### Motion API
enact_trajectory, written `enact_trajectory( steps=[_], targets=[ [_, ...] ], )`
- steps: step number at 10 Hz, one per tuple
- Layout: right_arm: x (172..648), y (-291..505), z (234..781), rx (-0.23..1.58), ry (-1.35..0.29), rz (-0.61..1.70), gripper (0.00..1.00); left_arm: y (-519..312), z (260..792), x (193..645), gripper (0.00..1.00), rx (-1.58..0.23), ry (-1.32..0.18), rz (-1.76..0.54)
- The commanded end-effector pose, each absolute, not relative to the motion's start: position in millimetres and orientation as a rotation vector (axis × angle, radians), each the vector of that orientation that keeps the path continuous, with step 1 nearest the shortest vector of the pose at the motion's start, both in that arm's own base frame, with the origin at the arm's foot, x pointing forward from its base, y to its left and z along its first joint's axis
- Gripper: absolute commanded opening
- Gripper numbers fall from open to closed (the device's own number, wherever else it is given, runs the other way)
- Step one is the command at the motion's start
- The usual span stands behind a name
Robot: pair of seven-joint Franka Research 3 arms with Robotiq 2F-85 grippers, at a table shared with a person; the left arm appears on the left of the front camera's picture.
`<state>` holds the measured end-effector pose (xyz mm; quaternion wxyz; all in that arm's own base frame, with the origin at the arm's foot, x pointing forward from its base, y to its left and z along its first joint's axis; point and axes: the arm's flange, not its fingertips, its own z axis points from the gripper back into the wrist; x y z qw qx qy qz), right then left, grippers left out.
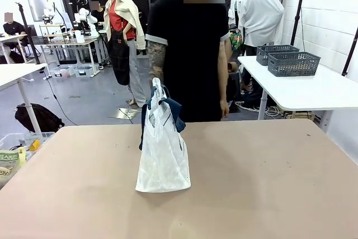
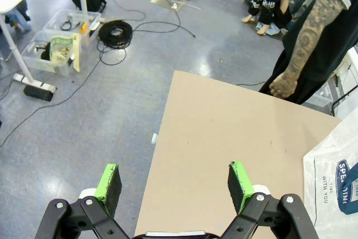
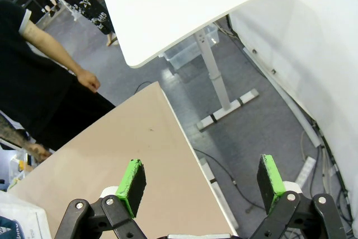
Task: Transfer purchased items from the store into the shopping bag.
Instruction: Open the Reusable shopping bag in the center of the table.
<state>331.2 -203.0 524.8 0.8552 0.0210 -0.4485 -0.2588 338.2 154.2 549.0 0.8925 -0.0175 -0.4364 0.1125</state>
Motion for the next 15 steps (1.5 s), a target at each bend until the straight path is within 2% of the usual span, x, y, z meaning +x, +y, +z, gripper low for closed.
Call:
enact_trajectory(
  steps=[1, 4, 5, 7, 10, 12, 13, 15],
  targets=[
    [331, -203, 525, 0.046, -0.937, -0.552, 1.00, 154, 550, 337, 1.00, -0.044, -0.900, 0.252],
    [331, -203, 525, 0.046, -0.937, -0.552, 1.00, 154, 549, 338, 1.00, -0.036, -0.906, 0.233],
    [331, -203, 525, 0.044, -0.943, -0.544, 1.00, 138, 575, 350, 1.00, -0.030, -0.961, 0.143],
    [340, -170, 578, 0.084, -0.969, -0.421, 1.00, 102, 623, 384, 1.00, -0.057, -0.991, -0.087],
    [345, -95, 633, 0.198, -0.927, -0.078, 1.00, 33, 670, 453, 1.00, -0.122, -0.919, -0.291],
    [344, -44, 641, 0.198, -0.888, 0.139, 1.00, -7, 669, 483, 1.00, -0.203, -0.890, -0.341],
    [345, -47, 641, 0.173, -0.921, 0.069, 1.00, -1, 670, 443, 1.00, -0.122, -0.934, -0.281],
    [340, -41, 647, 0.183, -0.907, 0.036, 1.00, -1, 670, 443, 1.00, -0.122, -0.934, -0.281]
  ],
)
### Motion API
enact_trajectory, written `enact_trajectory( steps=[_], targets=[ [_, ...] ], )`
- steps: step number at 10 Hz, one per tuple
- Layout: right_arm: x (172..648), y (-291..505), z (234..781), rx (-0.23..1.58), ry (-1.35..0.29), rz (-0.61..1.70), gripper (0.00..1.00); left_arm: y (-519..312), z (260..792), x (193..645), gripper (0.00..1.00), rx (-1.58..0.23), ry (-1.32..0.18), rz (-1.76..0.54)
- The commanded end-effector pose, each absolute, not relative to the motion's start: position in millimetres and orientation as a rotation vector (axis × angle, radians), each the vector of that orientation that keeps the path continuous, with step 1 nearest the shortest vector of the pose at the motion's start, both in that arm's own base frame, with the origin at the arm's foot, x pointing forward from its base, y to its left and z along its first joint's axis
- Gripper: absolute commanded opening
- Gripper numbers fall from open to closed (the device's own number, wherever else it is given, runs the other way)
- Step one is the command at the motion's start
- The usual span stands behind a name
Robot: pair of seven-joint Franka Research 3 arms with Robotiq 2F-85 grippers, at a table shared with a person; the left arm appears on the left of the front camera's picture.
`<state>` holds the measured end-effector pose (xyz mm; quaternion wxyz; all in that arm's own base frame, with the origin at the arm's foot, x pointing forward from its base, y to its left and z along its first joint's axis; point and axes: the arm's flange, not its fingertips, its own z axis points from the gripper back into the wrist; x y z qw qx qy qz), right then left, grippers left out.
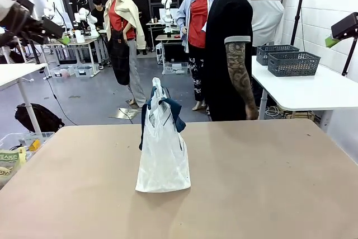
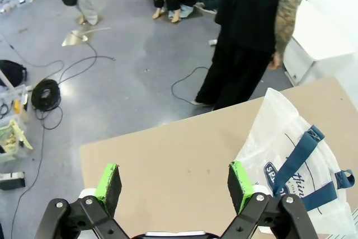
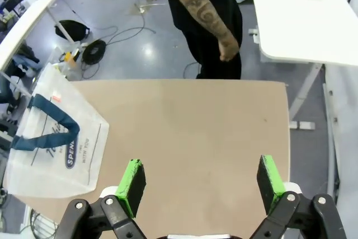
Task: Transfer purchased items from the store into the shopping bag.
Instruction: Open the Reusable shopping bag in the center of the table.
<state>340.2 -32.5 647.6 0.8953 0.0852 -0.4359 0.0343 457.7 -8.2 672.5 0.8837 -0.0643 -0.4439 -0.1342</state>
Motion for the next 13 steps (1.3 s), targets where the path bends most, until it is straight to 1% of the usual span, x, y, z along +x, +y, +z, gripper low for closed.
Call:
enact_trajectory(
  steps=[1, 2, 3, 4, 5, 6, 8, 9, 10, 11, 12, 13],
  targets=[
    [340, -41, 647, 0.183, -0.907, 0.036, 1.00, -1, 670, 443, 1.00, -0.122, -0.934, -0.281],
    [340, -33, 648, 0.177, -0.903, 0.071, 1.00, -8, 672, 458, 1.00, -0.134, -0.924, -0.279],
    [358, -3, 655, 0.177, -0.857, 0.130, 1.00, -28, 673, 472, 1.00, -0.255, -0.947, -0.292],
    [376, 32, 662, 0.206, -0.790, 0.102, 1.00, -54, 675, 491, 1.00, -0.293, -0.904, -0.253],
    [380, 57, 670, 0.231, -0.751, 0.130, 1.00, -81, 672, 508, 1.00, -0.302, -0.857, -0.278],
    [384, 84, 674, 0.254, -0.721, 0.188, 1.00, -101, 667, 523, 1.00, -0.333, -0.819, -0.252],
    [409, 143, 670, 0.310, -0.606, 0.352, 1.00, -128, 642, 547, 1.00, -0.396, -0.712, -0.213],
    [417, 171, 664, 0.336, -0.556, 0.424, 1.00, -142, 628, 552, 1.00, -0.406, -0.665, -0.205],
    [427, 191, 661, 0.350, -0.520, 0.457, 1.00, -149, 618, 558, 1.00, -0.442, -0.655, -0.202],
    [432, 209, 652, 0.328, -0.505, 0.461, 1.00, -156, 608, 558, 1.00, -0.437, -0.657, -0.170],
    [409, 193, 655, 0.332, -0.571, 0.403, 1.00, -152, 611, 553, 1.00, -0.406, -0.676, -0.222],
    [409, 193, 655, 0.332, -0.571, 0.403, 1.00, -152, 611, 553, 1.00, -0.406, -0.676, -0.222]
  ],
)
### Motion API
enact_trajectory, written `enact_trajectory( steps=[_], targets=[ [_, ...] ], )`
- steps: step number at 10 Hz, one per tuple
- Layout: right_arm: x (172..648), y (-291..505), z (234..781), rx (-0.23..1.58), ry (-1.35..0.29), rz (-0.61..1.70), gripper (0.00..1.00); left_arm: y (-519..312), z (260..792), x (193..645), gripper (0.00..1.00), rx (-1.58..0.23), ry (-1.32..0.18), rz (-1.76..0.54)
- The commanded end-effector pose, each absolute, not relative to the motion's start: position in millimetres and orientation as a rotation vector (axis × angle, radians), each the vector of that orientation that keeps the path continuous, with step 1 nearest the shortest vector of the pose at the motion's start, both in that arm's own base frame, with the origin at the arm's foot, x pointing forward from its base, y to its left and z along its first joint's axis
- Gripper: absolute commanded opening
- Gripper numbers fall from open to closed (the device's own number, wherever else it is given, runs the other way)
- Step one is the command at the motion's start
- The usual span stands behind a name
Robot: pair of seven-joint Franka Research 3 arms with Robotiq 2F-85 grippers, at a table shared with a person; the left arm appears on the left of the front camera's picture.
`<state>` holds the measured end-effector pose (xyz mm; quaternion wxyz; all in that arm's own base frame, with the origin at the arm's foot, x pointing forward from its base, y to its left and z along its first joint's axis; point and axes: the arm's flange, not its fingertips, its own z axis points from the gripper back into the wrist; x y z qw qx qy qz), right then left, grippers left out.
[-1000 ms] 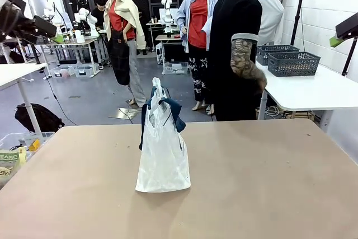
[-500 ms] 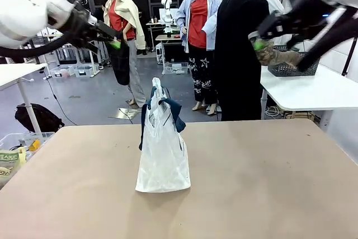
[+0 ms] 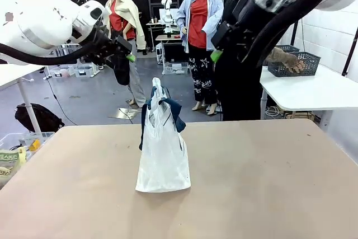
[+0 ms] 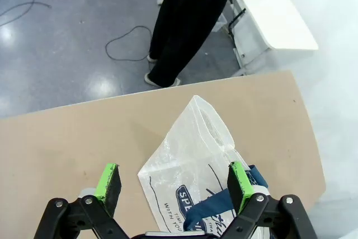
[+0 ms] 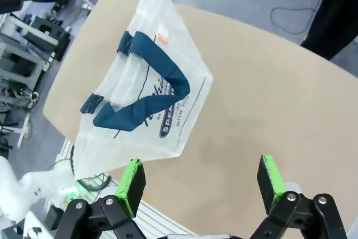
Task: Transfer purchased items from the store into the shopping bag.
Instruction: Open the Reusable shopping bag in the center of the table.
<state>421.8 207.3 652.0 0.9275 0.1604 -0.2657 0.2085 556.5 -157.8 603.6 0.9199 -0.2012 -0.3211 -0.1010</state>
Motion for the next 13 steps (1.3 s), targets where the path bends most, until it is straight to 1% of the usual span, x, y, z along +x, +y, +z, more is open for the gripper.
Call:
enact_trajectory(
  steps=[1, 2, 3, 4, 5, 7, 8, 9, 11, 13],
  targets=[
    [409, 193, 655, 0.332, -0.571, 0.403, 1.00, -158, 600, 558, 1.00, -0.415, -0.654, -0.206],
    [422, 207, 652, 0.329, -0.545, 0.427, 1.00, -162, 599, 565, 1.00, -0.431, -0.642, -0.140],
    [425, 230, 648, 0.363, -0.511, 0.394, 1.00, -178, 594, 574, 1.00, -0.436, -0.603, -0.110],
    [427, 249, 643, 0.383, -0.480, 0.410, 1.00, -189, 592, 576, 1.00, -0.472, -0.589, -0.101],
    [429, 264, 639, 0.375, -0.475, 0.400, 1.00, -197, 589, 578, 1.00, -0.463, -0.566, -0.092],
    [435, 303, 630, 0.357, -0.496, 0.367, 1.00, -212, 582, 577, 1.00, -0.481, -0.479, -0.119],
    [444, 322, 623, 0.355, -0.495, 0.369, 1.00, -212, 578, 580, 1.00, -0.441, -0.429, -0.080],
    [452, 340, 617, 0.377, -0.472, 0.394, 1.00, -209, 570, 590, 1.00, -0.430, -0.345, 0.007],
    [459, 362, 612, 0.371, -0.496, 0.380, 1.00, -224, 554, 590, 1.00, -0.429, -0.262, -0.028],
    [470, 366, 602, 0.342, -0.477, 0.360, 1.00, -227, 548, 595, 1.00, -0.452, -0.274, -0.033]
  ],
)
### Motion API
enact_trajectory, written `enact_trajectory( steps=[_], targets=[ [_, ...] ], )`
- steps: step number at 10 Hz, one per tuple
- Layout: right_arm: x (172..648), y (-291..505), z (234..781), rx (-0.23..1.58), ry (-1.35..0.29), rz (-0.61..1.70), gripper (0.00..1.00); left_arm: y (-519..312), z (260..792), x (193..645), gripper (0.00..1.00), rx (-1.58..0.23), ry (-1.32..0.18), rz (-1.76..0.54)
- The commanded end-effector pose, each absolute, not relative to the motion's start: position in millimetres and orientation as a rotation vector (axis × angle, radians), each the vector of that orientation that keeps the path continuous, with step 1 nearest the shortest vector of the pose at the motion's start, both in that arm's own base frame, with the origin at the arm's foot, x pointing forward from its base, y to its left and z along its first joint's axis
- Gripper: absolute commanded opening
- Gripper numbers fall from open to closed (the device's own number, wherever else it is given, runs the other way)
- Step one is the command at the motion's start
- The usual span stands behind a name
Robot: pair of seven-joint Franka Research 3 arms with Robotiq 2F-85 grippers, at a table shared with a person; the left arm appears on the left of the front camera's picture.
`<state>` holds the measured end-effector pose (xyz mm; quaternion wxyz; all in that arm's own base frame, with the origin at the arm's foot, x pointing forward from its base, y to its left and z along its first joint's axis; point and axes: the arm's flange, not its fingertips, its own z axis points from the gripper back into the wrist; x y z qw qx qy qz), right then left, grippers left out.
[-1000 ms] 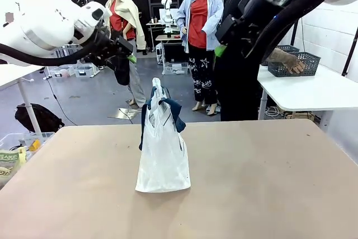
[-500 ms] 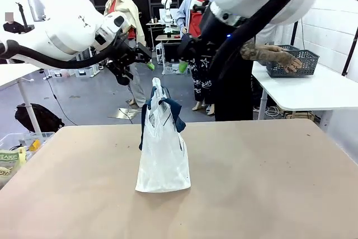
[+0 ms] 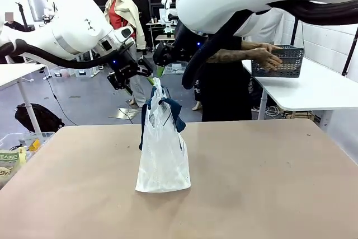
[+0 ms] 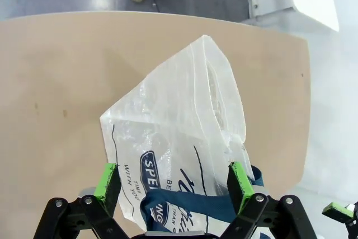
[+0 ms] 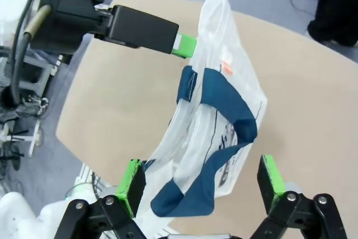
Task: Transfer purchased items from the store into the shopping bag.
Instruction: Open the Reusable shopping bag in the center of the table.
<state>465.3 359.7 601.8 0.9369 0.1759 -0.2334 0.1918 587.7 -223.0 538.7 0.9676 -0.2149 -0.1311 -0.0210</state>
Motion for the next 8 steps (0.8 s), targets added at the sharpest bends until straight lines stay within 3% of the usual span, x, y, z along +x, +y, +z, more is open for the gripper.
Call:
enact_trajectory(
  steps=[1, 8],
  targets=[
    [472, 367, 594, 0.346, -0.448, 0.364, 1.00, -231, 548, 594, 1.00, -0.459, -0.302, -0.018],
    [484, 375, 579, 0.322, -0.400, 0.362, 1.00, -235, 546, 590, 1.00, -0.427, -0.258, -0.019]
  ],
)
